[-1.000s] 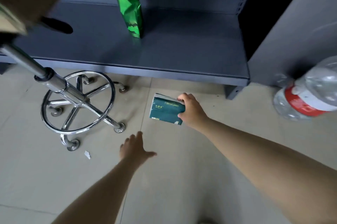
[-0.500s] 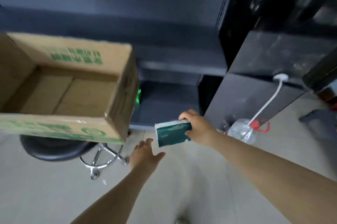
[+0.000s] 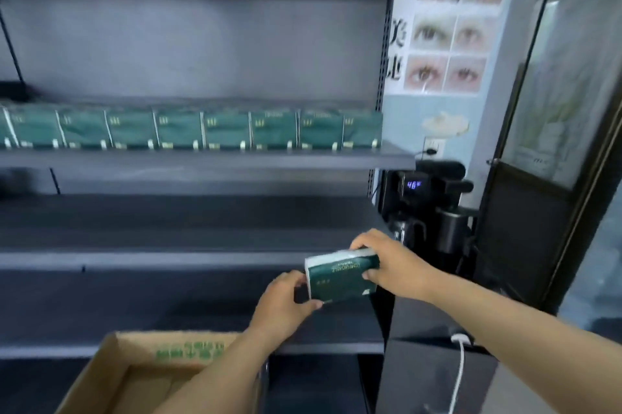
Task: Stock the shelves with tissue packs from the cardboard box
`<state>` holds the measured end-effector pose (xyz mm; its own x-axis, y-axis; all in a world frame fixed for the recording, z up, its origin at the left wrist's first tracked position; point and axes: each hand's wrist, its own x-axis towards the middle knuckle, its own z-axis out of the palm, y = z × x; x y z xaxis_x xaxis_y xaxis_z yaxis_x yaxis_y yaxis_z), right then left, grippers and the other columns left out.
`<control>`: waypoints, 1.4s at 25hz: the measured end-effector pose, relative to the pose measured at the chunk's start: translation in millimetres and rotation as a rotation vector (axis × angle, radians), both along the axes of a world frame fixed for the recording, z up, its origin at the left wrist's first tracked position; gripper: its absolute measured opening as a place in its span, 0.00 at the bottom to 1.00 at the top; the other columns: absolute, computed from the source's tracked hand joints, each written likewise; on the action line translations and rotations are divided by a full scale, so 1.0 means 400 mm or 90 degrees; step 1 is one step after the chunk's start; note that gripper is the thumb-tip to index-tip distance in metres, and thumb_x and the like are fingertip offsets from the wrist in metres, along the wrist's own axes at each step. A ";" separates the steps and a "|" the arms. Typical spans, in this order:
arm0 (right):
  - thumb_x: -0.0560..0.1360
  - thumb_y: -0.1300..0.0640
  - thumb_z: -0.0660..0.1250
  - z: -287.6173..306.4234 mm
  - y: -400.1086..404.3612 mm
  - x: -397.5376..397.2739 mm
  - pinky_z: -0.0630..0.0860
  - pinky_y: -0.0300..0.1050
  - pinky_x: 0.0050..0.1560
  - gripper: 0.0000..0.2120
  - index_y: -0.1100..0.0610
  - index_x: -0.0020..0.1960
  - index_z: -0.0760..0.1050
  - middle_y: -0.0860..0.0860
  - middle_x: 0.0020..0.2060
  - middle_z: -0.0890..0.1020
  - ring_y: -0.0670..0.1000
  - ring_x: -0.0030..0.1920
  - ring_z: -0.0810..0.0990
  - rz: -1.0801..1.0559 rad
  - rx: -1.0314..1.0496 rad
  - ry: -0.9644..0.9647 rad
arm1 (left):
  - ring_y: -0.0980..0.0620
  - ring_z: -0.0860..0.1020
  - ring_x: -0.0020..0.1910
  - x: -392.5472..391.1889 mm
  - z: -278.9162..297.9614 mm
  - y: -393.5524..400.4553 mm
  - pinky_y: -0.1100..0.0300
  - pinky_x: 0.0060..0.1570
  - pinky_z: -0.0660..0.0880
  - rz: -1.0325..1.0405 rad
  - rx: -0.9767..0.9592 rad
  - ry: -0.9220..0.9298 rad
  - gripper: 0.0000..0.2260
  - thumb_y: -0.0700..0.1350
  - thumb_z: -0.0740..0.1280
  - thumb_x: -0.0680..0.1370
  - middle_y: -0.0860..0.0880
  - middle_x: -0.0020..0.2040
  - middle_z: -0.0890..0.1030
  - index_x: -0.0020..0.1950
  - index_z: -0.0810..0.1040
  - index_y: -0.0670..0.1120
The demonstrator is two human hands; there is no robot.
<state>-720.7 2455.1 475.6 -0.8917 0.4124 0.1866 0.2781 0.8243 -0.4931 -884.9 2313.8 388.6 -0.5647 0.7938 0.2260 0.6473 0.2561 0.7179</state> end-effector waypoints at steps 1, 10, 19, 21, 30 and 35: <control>0.70 0.68 0.69 0.056 0.008 -0.003 0.73 0.46 0.54 0.21 0.43 0.48 0.67 0.47 0.50 0.71 0.50 0.52 0.74 -0.014 0.006 0.035 | 0.57 0.74 0.57 -0.013 0.062 0.013 0.61 0.58 0.70 0.000 0.022 0.009 0.15 0.49 0.75 0.70 0.56 0.53 0.76 0.54 0.75 0.54; 0.74 0.65 0.68 0.352 0.279 -0.067 0.74 0.42 0.55 0.18 0.45 0.56 0.70 0.46 0.56 0.73 0.50 0.53 0.76 -0.066 0.026 0.217 | 0.52 0.66 0.67 -0.138 0.411 0.269 0.58 0.64 0.65 0.053 0.110 0.307 0.27 0.54 0.71 0.74 0.53 0.66 0.69 0.69 0.67 0.50; 0.77 0.60 0.64 0.356 0.636 -0.273 0.65 0.36 0.58 0.19 0.49 0.65 0.65 0.47 0.62 0.66 0.48 0.59 0.69 -0.103 0.149 0.181 | 0.47 0.52 0.75 -0.333 0.503 0.562 0.51 0.71 0.53 0.254 -0.031 0.452 0.36 0.60 0.65 0.75 0.46 0.76 0.54 0.77 0.50 0.54; 0.74 0.55 0.68 0.334 0.669 -0.310 0.62 0.37 0.63 0.24 0.49 0.67 0.63 0.47 0.64 0.65 0.47 0.65 0.62 -0.106 0.186 0.156 | 0.47 0.52 0.75 -0.376 0.508 0.584 0.50 0.72 0.50 0.277 -0.091 0.490 0.39 0.62 0.66 0.73 0.46 0.76 0.54 0.77 0.48 0.54; 0.70 0.45 0.70 0.333 0.698 -0.383 0.61 0.48 0.67 0.35 0.46 0.72 0.57 0.47 0.70 0.59 0.50 0.71 0.54 -0.142 0.340 0.071 | 0.48 0.52 0.75 -0.469 0.512 0.597 0.47 0.74 0.46 0.271 -0.122 0.504 0.43 0.63 0.70 0.70 0.47 0.75 0.55 0.77 0.48 0.56; 0.70 0.40 0.68 0.376 0.603 -0.410 0.57 0.51 0.69 0.37 0.48 0.73 0.57 0.49 0.71 0.60 0.51 0.72 0.54 -0.166 0.364 0.108 | 0.47 0.51 0.75 -0.486 0.548 0.515 0.48 0.73 0.45 0.241 -0.088 0.483 0.42 0.62 0.70 0.70 0.46 0.76 0.54 0.77 0.50 0.55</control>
<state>-884.7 2696.3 625.9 -0.7146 0.4043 0.5709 0.4607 0.8861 -0.0508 -1079.3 2519.7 607.8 -0.5321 0.6307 0.5648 0.7934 0.6044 0.0726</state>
